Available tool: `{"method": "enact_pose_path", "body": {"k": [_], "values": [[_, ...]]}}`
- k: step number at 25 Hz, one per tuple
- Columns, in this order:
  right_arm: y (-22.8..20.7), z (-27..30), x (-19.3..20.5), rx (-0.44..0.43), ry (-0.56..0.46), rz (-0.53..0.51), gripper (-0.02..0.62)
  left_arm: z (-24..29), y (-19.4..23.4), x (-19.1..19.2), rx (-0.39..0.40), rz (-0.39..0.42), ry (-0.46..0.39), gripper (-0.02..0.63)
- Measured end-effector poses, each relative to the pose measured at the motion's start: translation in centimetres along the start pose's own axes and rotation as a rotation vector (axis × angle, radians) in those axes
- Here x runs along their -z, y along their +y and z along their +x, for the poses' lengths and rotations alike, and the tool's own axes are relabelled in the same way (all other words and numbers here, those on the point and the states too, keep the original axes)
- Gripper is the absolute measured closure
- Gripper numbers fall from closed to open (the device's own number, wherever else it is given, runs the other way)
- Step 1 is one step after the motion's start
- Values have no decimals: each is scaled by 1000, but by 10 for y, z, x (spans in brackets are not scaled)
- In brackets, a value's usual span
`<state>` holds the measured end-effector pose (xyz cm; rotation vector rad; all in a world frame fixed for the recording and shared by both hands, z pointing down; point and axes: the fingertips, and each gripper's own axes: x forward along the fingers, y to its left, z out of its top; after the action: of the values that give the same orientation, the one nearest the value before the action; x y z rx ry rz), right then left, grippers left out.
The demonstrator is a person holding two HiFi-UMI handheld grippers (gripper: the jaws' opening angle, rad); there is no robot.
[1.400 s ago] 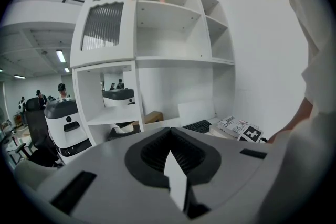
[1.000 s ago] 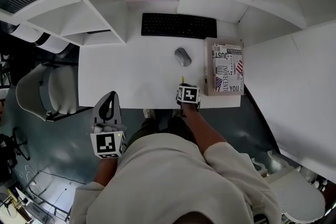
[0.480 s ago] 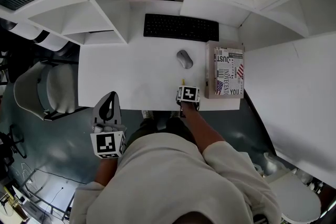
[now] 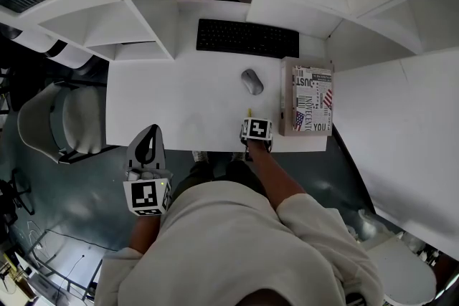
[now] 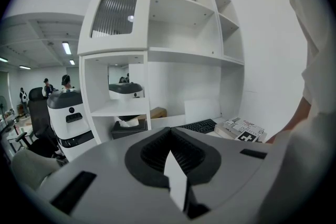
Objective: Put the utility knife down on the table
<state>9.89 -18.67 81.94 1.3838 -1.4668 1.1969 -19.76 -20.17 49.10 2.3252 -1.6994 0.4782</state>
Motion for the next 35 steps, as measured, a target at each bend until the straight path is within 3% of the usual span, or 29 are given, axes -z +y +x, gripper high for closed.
{"method": "enact_pose_path", "body": {"k": [18,24,35], "values": [[-1,-25,-13,-61,-92,2,506,-10,-12,-7,-3,11,-21,604],[-2,-66,-35,-87,-207,-14,508,-14,-20,-15,11,16,-52,604],[-6,-179,-77,-131,-505,-74,515,-17,-41,-30,52,34,-104,604]]}}
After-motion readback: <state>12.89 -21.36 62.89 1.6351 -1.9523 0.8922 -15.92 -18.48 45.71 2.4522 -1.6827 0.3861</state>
